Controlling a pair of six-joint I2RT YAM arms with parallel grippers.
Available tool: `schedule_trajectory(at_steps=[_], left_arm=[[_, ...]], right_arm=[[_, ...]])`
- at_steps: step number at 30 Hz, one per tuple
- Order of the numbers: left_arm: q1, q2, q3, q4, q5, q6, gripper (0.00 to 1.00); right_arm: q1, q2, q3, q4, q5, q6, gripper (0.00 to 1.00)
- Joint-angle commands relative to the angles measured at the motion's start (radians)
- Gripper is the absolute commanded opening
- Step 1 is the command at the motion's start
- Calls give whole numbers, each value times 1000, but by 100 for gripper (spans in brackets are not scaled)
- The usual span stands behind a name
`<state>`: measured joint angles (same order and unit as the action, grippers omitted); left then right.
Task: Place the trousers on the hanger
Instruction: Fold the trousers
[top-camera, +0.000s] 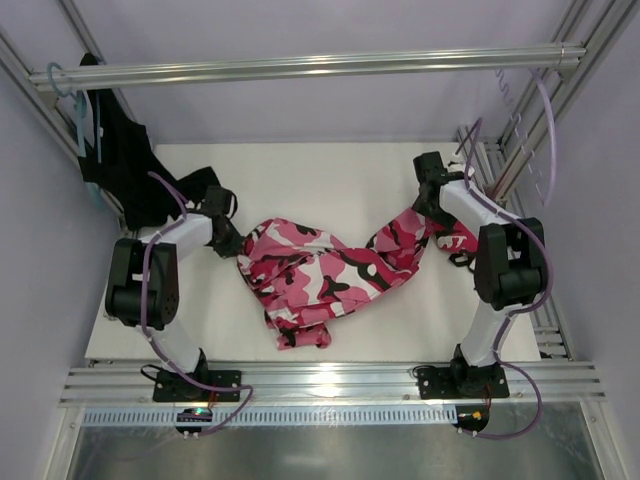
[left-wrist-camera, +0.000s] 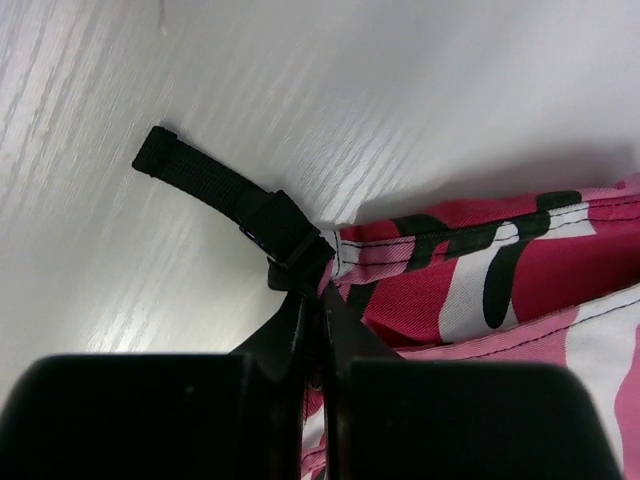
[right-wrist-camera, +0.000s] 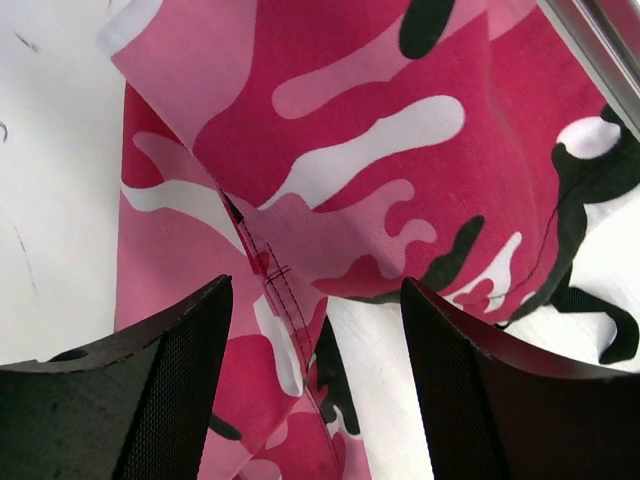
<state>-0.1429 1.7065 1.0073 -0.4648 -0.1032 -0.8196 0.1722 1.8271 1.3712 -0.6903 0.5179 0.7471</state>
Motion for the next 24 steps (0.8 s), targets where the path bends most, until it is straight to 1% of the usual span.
schedule_trajectory(at_steps=[1, 2, 4, 5, 6, 7, 8, 9, 10, 11, 13, 14, 15, 19, 21, 22, 24], left_arm=[[11, 33, 77, -17, -4, 66, 0], [12, 30, 95, -27, -6, 77, 0], [11, 18, 132, -70, -30, 99, 0], [11, -1, 142, -83, -47, 103, 0], [11, -10, 154, -109, -64, 108, 0], [11, -21, 169, -126, -108, 120, 0], [12, -28, 198, -138, -131, 126, 0], [14, -48, 218, -170, -154, 135, 0], [16, -57, 234, -178, -177, 151, 0], [23, -64, 266, -186, -200, 160, 0], [31, -74, 296, -219, -217, 174, 0], [35, -76, 315, -230, -236, 184, 0], [40, -77, 335, -238, -239, 191, 0], [51, -61, 384, -259, -228, 220, 0], [57, -47, 408, -293, -221, 226, 0], [58, -41, 419, -301, -220, 229, 0], [58, -48, 413, -295, -210, 238, 0]], right_arm=[[0, 20, -10, 95, 5, -129, 71], [0, 29, -11, 91, 25, -133, 70], [-13, 47, -4, 72, 59, -147, 50], [-16, 46, 3, 60, 103, -155, 40], [-13, 43, 12, 36, 146, -158, 28], [-10, 31, 20, -16, 180, -160, 4], [1, -4, 40, -49, 250, -160, 4], [7, -35, 46, -78, 275, -160, 4], [16, -66, 52, -144, 304, -150, 4], [26, -142, 49, -170, 324, -135, 4], [41, -215, 43, -239, 364, -127, 4], [43, -288, 48, -259, 370, -127, 4], [39, -317, 54, -279, 411, -130, 4], [35, -449, 124, -429, 490, -126, 4], [18, -492, 140, -477, 501, -108, 4], [-22, -527, 141, -539, 482, -47, 4], [-43, -578, 109, -539, 403, -15, 4]])
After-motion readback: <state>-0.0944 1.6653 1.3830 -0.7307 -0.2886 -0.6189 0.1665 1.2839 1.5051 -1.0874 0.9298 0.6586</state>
